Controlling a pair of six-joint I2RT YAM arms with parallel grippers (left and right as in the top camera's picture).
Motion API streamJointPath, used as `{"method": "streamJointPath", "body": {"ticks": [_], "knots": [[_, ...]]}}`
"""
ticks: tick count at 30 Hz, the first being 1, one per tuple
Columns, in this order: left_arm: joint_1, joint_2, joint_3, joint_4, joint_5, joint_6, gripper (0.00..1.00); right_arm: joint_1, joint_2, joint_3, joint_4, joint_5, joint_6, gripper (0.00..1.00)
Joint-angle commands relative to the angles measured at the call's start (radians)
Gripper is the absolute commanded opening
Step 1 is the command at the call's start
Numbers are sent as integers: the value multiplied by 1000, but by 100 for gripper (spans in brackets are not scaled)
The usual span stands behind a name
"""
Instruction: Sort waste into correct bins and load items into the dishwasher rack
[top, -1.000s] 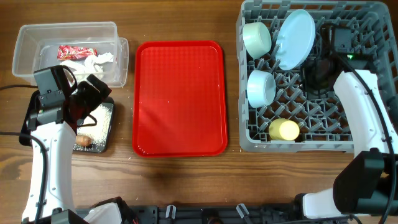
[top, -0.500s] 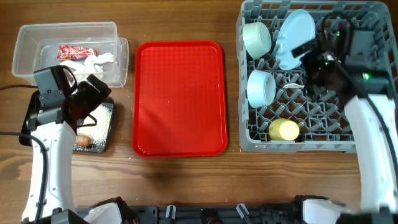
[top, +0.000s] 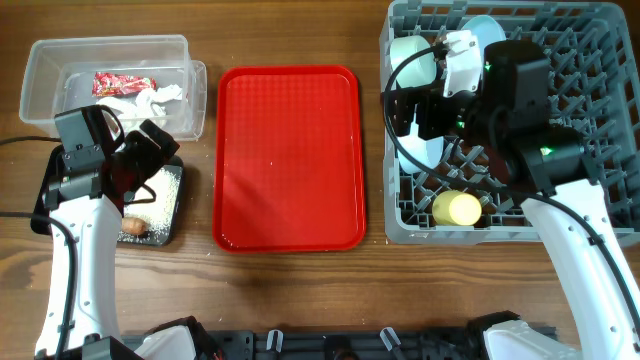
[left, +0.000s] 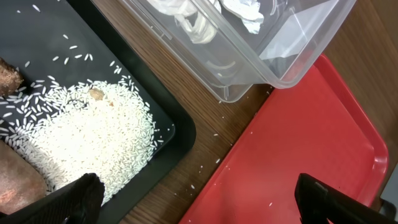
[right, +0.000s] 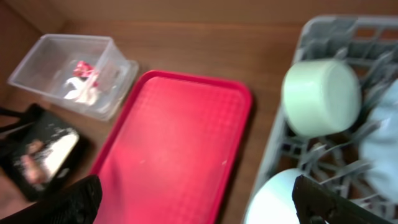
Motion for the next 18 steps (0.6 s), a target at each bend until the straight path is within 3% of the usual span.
{"method": "streamJointPath", "body": {"ticks": [1,4,10,13,18], "knots": [[-3,3,3,3,8,19,100,-12,-106,3,8,243,-77,100],[-3,3,3,3,8,19,100,-98,-249,-93,121,122,-198,100],[-3,3,3,3,8,19,100,-190,-669,-700,608,87,-195,100],[-3,3,3,3,8,19,100,-190,-895,-943,702,93,-195,100],[-3,3,3,3,8,19,100,-206,-1208,-1186,726,92,-191,100]]}}
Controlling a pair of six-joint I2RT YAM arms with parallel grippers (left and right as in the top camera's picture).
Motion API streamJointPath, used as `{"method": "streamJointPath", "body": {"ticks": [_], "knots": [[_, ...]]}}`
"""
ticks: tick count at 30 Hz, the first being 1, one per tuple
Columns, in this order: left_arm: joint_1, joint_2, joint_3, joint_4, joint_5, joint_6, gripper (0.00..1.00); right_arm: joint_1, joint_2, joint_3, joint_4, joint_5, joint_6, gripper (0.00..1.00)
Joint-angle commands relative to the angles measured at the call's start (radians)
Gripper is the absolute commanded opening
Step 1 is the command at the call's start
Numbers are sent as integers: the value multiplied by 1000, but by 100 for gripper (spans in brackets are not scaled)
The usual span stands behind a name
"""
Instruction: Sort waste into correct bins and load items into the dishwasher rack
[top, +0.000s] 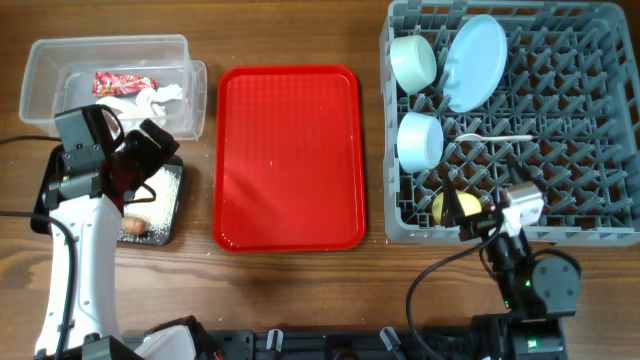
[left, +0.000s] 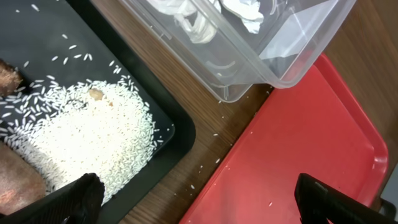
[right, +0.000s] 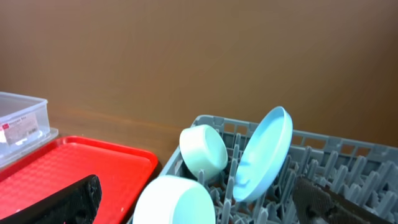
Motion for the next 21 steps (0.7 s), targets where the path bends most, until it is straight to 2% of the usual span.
{"method": "streamJointPath", "body": {"ticks": [1,7,10,21], "knots": [[-3,1,3,0,8,19,100,-16,-138,-102,8,-17,-6,100],[-3,1,3,0,8,19,100,-16,-207,-191,14,-62,-5,100],[-3,1,3,0,8,19,100,-16,-207,-195,-34,-81,-5,100],[-3,1,3,0,8,19,100,-16,-206,-194,-34,-80,-6,100]]}}
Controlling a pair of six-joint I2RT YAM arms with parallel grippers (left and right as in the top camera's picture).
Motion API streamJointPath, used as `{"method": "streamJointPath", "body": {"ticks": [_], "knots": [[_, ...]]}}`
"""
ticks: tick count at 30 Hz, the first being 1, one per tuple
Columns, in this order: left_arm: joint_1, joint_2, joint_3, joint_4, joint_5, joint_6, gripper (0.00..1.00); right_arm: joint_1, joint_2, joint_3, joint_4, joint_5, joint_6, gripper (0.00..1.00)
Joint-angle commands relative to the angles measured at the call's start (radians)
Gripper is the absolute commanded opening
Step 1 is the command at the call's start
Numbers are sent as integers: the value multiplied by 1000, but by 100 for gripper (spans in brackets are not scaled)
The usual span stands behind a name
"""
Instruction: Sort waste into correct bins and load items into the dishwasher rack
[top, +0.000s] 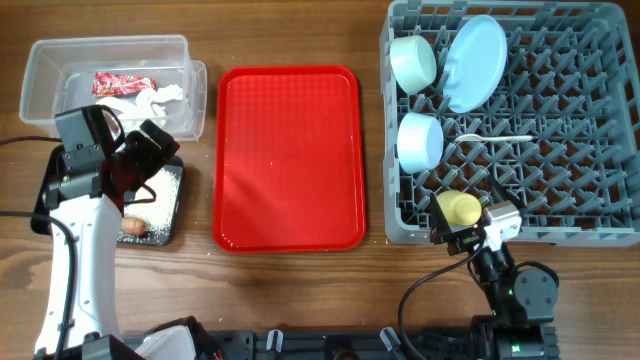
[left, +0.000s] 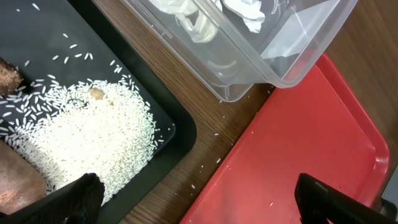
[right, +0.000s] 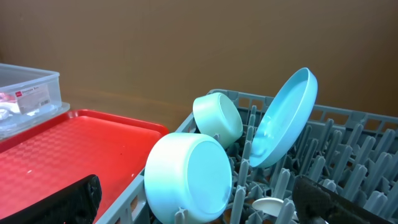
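The grey dishwasher rack (top: 600, 120) holds two pale green bowls (top: 412, 60) (top: 420, 140), a light blue plate (top: 475, 48), a white utensil (top: 495, 138) and a yellow cup (top: 460, 208). My right gripper (top: 468, 228) stands open at the rack's near left corner, facing the nearer bowl (right: 186, 177) and holding nothing. The clear bin (top: 40, 70) holds a red wrapper (top: 122, 82) and crumpled tissue (top: 145, 100). A black tray (top: 170, 215) carries rice (left: 87, 137) and a brown food piece (top: 135, 230). My left gripper (top: 150, 160) hangs open above that tray's right edge.
A red tray (top: 290, 160) lies between the bins and the rack, with a few rice grains on it and on the wood beside it. The table's front edge runs just behind my right arm.
My right gripper has shifted a little left and lower at the rack's near edge, so the bowls and plate look larger in its view. The left arm has not moved.
My right arm first stood over the rack's left side by the bowls, gripper open. Then it was back at the table's front edge, below the rack. Now it sits there slightly lower. My left gripper stayed open above the black tray throughout.
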Motion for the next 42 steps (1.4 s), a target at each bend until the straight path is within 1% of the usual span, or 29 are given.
{"method": "streamJointPath", "body": {"ticks": [1,8,10,11,12,13,17,20,23,27,31,36,42], "knots": [[-3,-1,3,3,8,19,100,-4,-14,-1,2,-17,-6,100],[-2,-7,3,-15,-8,19,100,-4,-14,-1,2,-17,-6,100],[-13,-51,-2,10,5,12,100,-4,-14,-1,2,-17,-6,100],[-51,-126,-40,105,8,59,100,-4,-14,-1,2,-17,-6,100],[-80,-229,-129,222,8,154,100,-4,-14,-1,2,-17,-6,100],[-93,-289,-192,287,8,183,100,-4,-14,-1,2,-17,-6,100],[-128,-571,-510,564,3,200,100,-4,-14,-1,2,-17,-6,100],[-159,-785,-707,674,-19,200,100,-4,-14,-1,2,-17,-6,100],[-175,-1025,-853,681,-22,200,100,-4,-14,-1,2,-17,-6,100],[-175,-1192,-912,629,-33,222,100,-4,-14,-1,2,-17,-6,100],[-175,-1260,-930,581,-41,226,100,-4,-14,-1,2,-17,-6,100],[-175,-1321,-962,586,-42,225,100,-4,-14,-1,2,-17,-6,100],[-175,-1326,-962,585,-51,225,100,-4,-14,-1,2,-17,-6,100]]}}
